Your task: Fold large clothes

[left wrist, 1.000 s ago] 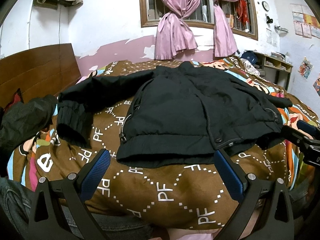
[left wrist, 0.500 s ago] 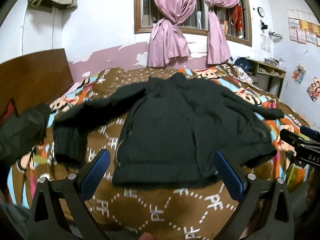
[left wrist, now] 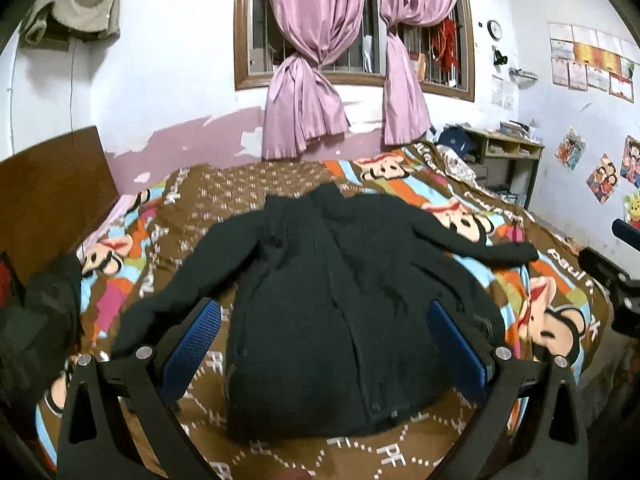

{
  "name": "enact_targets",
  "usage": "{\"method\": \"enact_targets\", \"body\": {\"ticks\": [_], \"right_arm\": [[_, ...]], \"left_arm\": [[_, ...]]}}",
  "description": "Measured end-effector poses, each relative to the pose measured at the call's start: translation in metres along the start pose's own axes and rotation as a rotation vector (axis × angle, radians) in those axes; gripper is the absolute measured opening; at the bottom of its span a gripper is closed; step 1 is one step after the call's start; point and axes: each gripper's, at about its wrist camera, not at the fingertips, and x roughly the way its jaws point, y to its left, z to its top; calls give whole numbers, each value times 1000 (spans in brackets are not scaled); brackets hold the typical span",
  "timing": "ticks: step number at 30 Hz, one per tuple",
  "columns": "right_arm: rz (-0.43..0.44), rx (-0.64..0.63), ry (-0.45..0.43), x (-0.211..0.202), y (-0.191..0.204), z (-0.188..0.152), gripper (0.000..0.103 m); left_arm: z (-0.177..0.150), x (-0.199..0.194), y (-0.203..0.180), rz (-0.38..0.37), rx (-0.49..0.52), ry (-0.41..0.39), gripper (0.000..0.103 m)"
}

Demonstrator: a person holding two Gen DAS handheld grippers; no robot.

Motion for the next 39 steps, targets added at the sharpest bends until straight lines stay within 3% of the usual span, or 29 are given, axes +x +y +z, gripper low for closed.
{"method": "enact_targets", "body": {"ticks": [4,9,15,21,31,36,39], "right_arm": [[30,-119,22,9,3,30,103],[-5,-261,18,36,11,62,103],[-45,-256,2,89,4,83,103],[-100,-263,22,154,-9,95,103],[-203,-96,64,263,-60,82,103],[-218,13,67,314,-109,59,103],[-242,108,121,334,-146,35,103]], "left_arm": [[37,-2,10,49,32,-42,101],[79,8,27,81,30,-69,101],[113,40,38,106,25,-86,101],[133,96,42,135,33,-82,101],[131,210,35,143,-22,-6,101],[120,262,26,148,-1,26,101],[111,290,20,139,17,51,101]]}}
